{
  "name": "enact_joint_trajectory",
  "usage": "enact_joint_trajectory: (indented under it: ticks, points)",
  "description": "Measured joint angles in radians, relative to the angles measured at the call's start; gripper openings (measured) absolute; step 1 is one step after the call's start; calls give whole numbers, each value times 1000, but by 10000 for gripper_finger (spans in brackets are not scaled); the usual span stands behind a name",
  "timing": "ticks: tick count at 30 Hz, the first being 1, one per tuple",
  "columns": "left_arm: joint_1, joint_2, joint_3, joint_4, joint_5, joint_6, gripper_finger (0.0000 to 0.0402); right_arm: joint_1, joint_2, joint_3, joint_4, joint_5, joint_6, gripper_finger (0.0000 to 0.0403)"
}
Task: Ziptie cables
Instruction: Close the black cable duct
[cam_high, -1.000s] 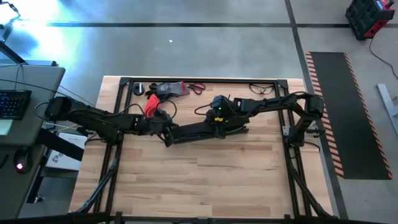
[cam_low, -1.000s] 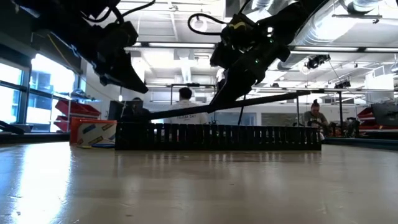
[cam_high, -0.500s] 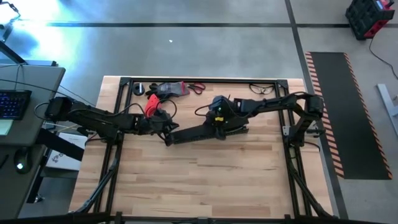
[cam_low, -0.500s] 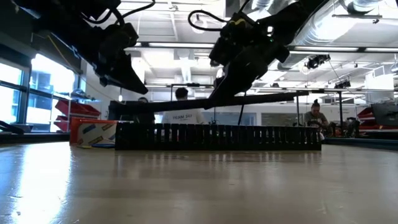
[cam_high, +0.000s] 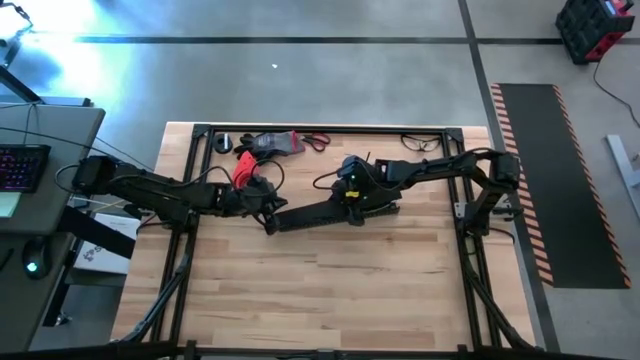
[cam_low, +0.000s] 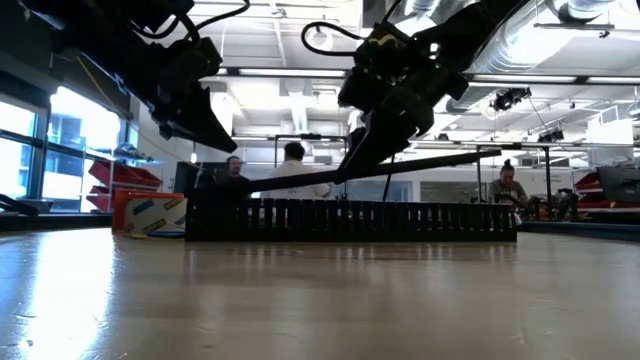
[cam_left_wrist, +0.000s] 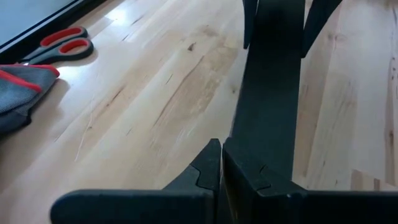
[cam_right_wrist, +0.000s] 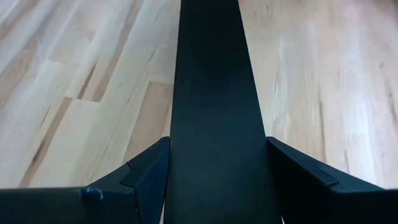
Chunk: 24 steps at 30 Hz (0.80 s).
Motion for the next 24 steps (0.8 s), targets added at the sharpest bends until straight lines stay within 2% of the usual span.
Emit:
enact_joint_trajectory:
  ticks: [11, 16, 20, 24]
  points:
    - [0, 2, -6, 10, 18, -9, 0, -1, 14, 0, 2, -24, 16, 214]
    - [0, 19, -83, 136, 91, -30, 0, -1, 14, 0, -11, -24, 0, 214]
    - [-3, 34, -138, 244, 106, -44, 0, -1, 14, 0, -19, -22, -2, 214]
    - [-3, 70, -152, 320, 150, -37, 0, -1, 14, 0, -21, -21, -4, 214]
